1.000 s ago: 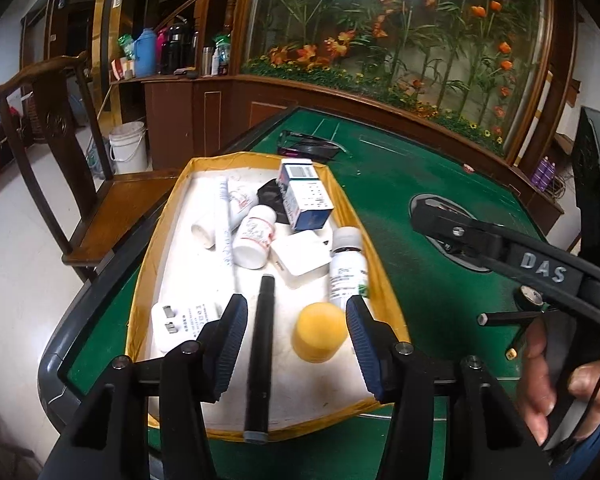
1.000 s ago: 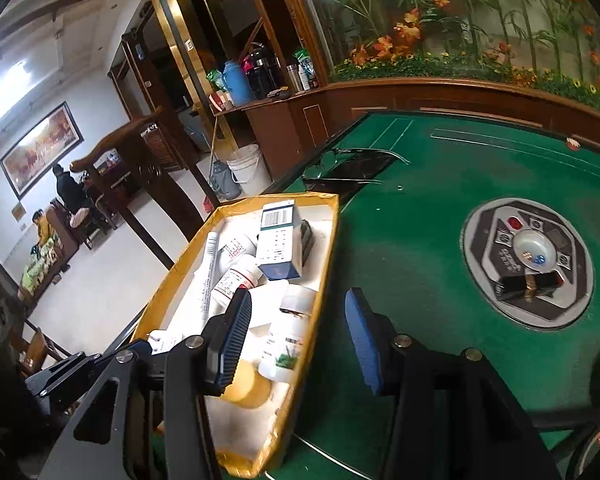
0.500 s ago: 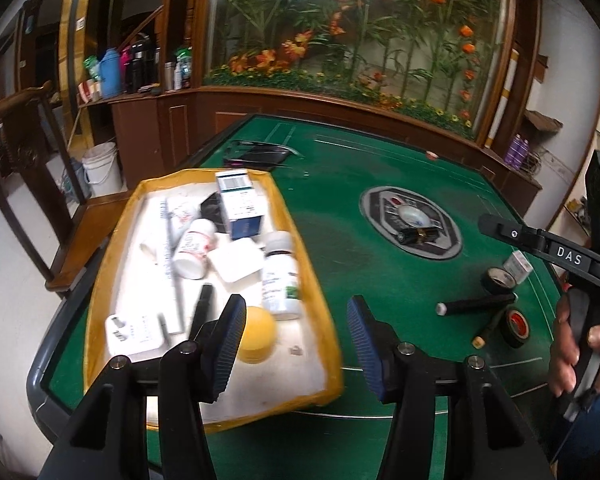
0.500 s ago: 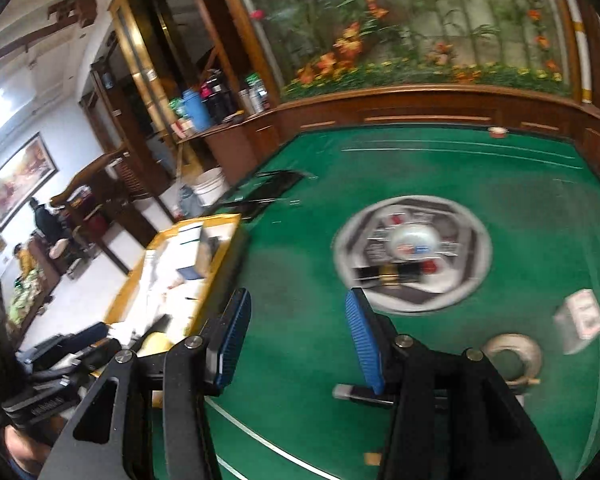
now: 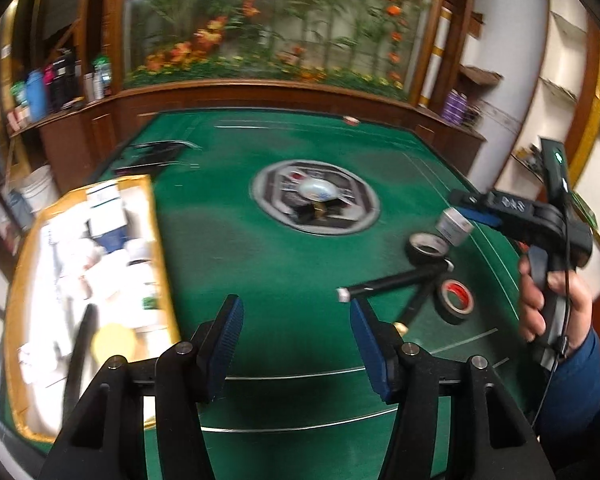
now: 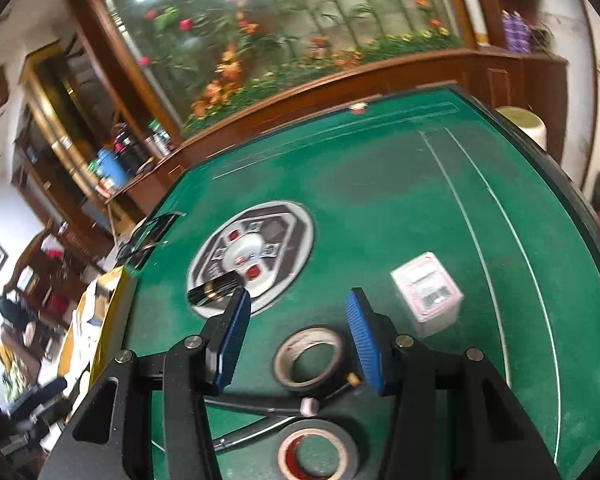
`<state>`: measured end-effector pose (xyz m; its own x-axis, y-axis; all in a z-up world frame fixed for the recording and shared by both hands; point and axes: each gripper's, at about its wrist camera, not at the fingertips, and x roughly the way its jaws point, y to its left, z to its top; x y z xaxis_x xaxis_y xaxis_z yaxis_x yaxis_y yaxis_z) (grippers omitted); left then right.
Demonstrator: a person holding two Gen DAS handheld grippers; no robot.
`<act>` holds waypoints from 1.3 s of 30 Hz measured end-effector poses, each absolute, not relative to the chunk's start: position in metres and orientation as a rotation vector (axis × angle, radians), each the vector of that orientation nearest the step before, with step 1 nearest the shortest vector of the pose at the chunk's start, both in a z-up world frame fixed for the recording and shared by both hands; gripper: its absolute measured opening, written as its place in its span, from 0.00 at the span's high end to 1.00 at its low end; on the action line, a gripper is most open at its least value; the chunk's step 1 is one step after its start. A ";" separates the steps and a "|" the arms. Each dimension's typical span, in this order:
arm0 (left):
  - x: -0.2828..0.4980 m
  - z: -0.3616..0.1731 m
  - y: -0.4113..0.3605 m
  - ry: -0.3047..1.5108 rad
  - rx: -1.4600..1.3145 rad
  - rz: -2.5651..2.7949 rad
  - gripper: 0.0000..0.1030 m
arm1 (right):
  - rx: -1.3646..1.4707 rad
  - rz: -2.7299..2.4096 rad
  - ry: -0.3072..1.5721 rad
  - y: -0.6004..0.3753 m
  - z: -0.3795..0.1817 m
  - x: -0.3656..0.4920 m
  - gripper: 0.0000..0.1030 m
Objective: Organize rigid objects
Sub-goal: 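Move both grippers back from the tray to the tape rolls on the table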
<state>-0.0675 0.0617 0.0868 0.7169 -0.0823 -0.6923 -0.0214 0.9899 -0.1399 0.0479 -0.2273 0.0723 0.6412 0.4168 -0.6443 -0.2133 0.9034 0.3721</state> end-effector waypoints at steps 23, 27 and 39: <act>0.038 0.044 -0.039 0.952 0.216 -0.400 0.43 | 0.375 0.395 0.853 -0.237 0.070 0.051 0.52; 0.051 0.031 -0.044 0.987 0.205 -0.415 0.58 | 0.379 0.385 0.849 -0.240 0.072 0.051 0.51; 0.017 0.024 -0.011 0.999 -0.015 -0.257 0.86 | 0.312 0.336 0.837 -0.238 0.070 0.056 0.38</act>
